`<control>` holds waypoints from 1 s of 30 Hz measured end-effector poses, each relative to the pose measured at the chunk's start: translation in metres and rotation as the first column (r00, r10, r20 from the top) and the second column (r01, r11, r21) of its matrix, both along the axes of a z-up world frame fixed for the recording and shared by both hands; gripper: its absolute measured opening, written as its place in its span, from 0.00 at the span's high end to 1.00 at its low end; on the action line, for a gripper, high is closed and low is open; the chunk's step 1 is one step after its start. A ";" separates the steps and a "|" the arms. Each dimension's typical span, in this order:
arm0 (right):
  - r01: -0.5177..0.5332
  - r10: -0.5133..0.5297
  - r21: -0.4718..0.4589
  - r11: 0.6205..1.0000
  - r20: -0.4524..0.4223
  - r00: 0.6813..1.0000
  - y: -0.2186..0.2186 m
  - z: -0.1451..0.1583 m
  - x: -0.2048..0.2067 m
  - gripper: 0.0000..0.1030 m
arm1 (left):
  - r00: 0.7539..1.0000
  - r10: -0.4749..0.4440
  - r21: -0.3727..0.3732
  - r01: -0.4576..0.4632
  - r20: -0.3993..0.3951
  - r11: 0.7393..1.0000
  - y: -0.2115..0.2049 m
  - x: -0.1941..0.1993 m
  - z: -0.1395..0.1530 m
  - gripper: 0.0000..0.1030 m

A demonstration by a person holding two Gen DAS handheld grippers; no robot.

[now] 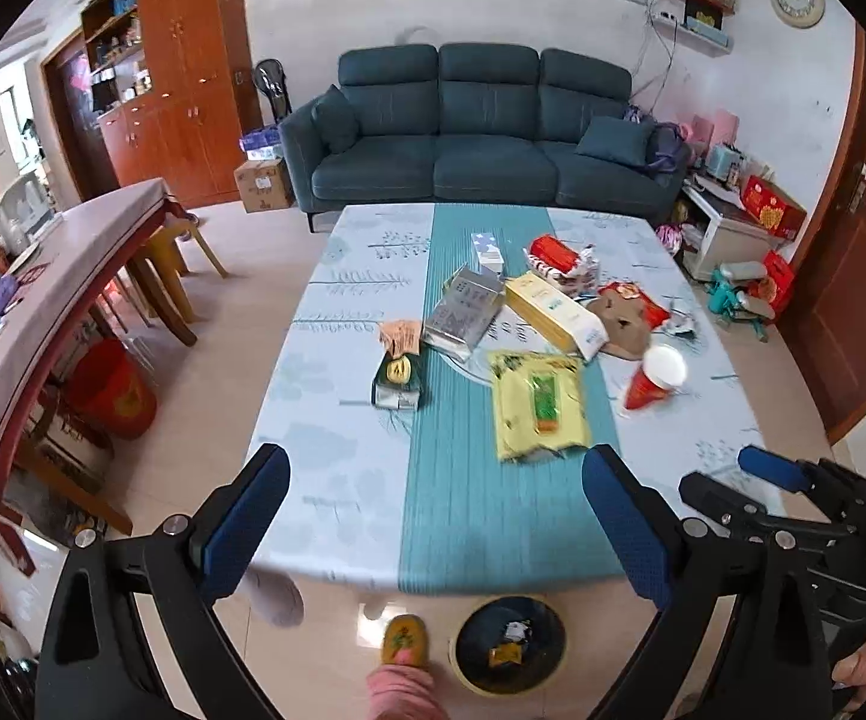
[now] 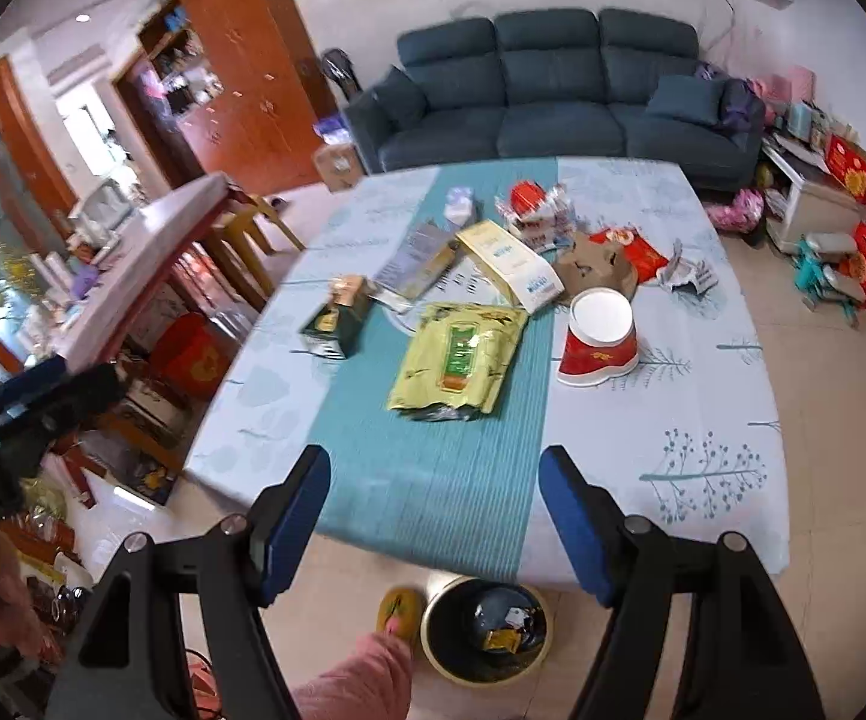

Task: Collect trash
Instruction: 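Raise both tools back toward the table, then grasp the milk carton with the left tool while the right grasps the green-yellow snack bag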

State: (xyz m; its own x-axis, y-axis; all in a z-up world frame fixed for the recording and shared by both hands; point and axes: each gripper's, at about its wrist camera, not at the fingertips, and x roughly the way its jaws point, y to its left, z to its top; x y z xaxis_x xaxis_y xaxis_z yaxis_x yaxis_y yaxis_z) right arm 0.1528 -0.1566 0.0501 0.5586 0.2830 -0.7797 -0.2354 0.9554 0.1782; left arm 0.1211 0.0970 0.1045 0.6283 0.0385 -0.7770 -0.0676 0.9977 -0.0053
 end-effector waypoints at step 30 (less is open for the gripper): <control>0.256 -0.290 -0.155 0.954 -0.271 0.918 0.055 -0.140 0.149 0.91 | 0.851 -0.199 -0.176 0.128 -0.486 0.976 0.072 0.270 -0.216 0.12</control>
